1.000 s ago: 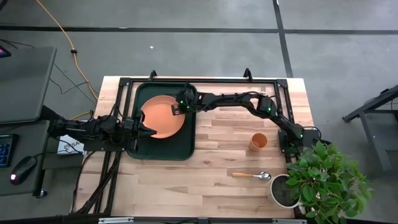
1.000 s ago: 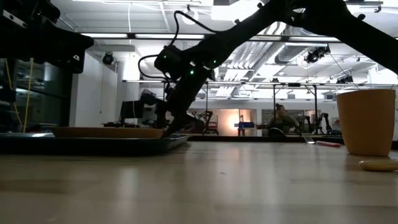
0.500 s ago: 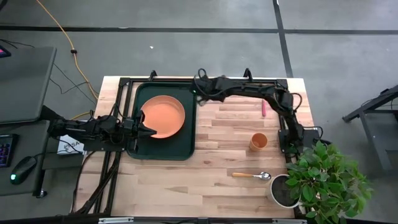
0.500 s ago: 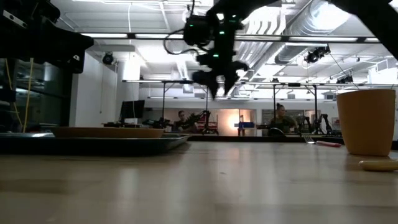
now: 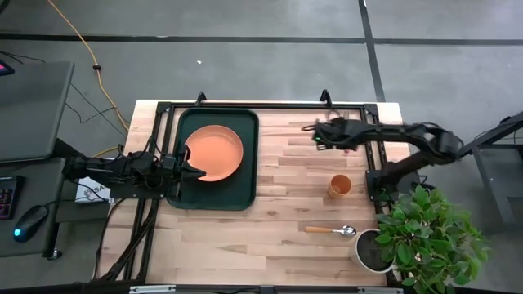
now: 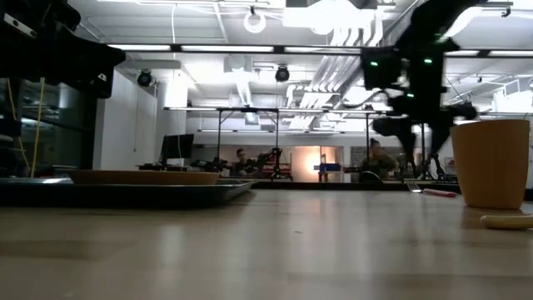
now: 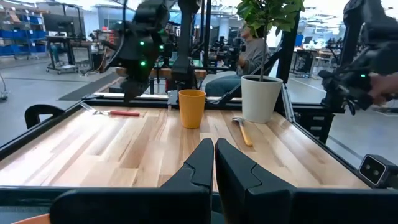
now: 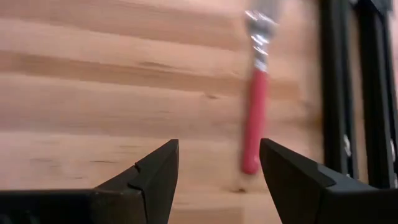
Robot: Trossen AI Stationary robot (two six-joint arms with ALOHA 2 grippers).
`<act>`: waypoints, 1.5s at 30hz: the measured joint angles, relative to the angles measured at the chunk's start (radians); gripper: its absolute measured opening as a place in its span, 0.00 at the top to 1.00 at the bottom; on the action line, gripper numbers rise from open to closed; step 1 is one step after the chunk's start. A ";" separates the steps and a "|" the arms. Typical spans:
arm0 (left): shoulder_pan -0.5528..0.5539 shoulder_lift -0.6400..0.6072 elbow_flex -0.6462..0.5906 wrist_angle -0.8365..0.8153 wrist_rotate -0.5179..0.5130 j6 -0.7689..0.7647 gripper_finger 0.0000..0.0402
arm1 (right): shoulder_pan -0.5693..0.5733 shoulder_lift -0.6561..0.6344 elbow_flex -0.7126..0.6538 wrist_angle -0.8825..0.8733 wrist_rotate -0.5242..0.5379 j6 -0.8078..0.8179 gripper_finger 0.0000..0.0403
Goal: Pick and place plate/cup/fork/spoon on tray
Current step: Put the pink fork on the black serving tray to the left side of the orange plate
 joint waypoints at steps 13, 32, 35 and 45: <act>0.000 0.000 0.000 0.000 0.000 0.000 0.99 | -0.158 -0.078 -0.238 0.258 -0.020 0.089 0.46; 0.000 0.000 0.000 0.000 0.000 0.000 0.99 | -0.310 0.084 -0.242 0.478 -0.158 -0.163 0.53; 0.000 0.000 0.000 0.000 0.000 0.000 0.99 | -0.308 0.082 -0.243 0.474 -0.161 -0.132 0.63; 0.000 0.000 0.000 0.000 0.000 0.000 0.99 | -0.264 0.085 -0.239 0.466 -0.142 -0.111 0.94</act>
